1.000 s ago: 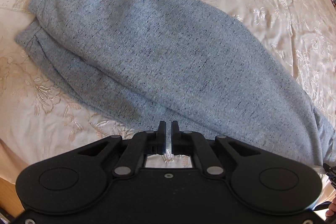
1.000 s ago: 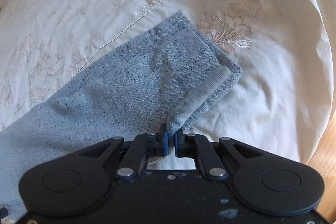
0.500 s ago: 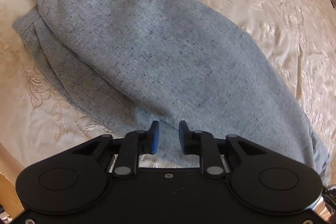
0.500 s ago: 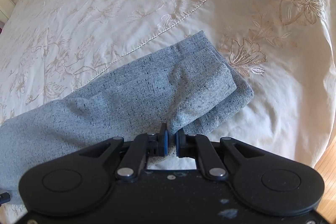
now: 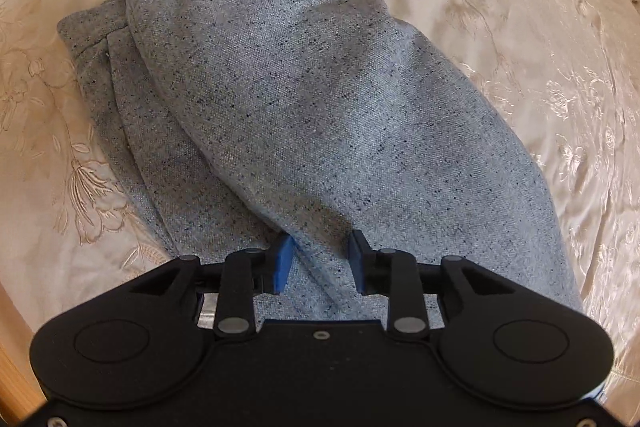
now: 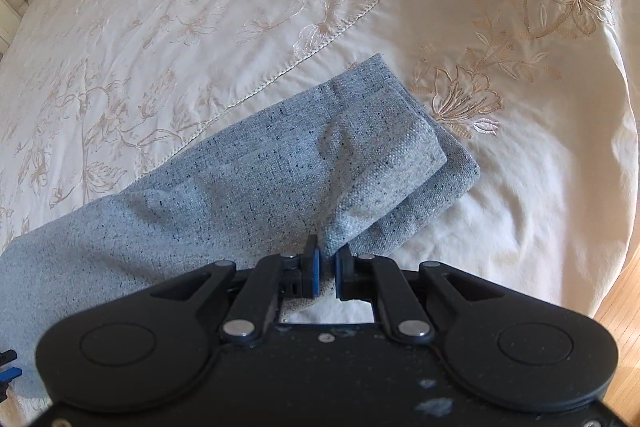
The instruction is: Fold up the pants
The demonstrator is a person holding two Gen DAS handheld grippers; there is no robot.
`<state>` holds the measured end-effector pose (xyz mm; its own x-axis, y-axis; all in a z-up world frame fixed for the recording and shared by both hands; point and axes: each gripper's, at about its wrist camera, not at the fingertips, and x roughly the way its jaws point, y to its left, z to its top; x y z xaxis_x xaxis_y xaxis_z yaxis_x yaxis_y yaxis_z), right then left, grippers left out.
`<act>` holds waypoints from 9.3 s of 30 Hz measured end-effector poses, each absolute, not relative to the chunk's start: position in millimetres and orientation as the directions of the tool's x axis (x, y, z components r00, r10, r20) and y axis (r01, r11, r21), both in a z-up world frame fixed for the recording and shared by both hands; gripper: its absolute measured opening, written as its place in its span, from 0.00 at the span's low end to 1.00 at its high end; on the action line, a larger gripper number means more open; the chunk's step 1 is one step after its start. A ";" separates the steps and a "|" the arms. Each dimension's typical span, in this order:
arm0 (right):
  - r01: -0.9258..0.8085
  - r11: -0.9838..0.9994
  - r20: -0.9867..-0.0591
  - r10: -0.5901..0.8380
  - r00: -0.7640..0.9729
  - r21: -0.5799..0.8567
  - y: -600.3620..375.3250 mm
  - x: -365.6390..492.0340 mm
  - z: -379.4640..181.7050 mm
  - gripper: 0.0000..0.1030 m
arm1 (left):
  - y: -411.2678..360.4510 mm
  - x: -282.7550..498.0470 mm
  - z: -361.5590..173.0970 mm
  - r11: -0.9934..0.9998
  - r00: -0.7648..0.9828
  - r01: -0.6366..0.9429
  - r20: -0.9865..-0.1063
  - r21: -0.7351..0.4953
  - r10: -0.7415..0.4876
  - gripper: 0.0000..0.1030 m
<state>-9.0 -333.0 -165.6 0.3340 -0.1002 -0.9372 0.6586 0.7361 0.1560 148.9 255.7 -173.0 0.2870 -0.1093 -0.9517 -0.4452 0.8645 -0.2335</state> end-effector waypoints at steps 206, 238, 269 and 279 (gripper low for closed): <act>-0.083 0.973 -0.871 0.229 0.435 0.215 55.5 192.1 -111.5 0.30 | 295.8 236.0 -212.7 0.985 -0.032 0.076 -0.988 -0.153 -0.150 0.11; -0.046 0.903 -0.862 0.421 0.282 0.426 58.6 285.8 -165.4 0.31 | 280.5 225.0 -215.8 0.985 0.024 0.135 -0.994 -0.106 -0.111 0.09; 0.150 0.863 -0.826 0.390 0.408 0.482 25.7 303.8 -154.8 0.29 | 291.2 255.2 -151.9 0.987 0.215 0.107 -0.966 -0.121 -0.142 0.12; 0.062 0.909 -0.884 0.383 0.269 0.413 31.6 296.0 -176.4 0.33 | 324.6 272.6 -199.4 0.985 0.101 -0.041 -0.981 -0.169 -0.165 0.12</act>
<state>296.0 31.6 -176.4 0.2694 0.3832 -0.8835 0.0620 0.9086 0.4130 272.6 324.6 -199.4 0.1014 -0.1647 -0.9811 -0.0405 0.9847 -0.1695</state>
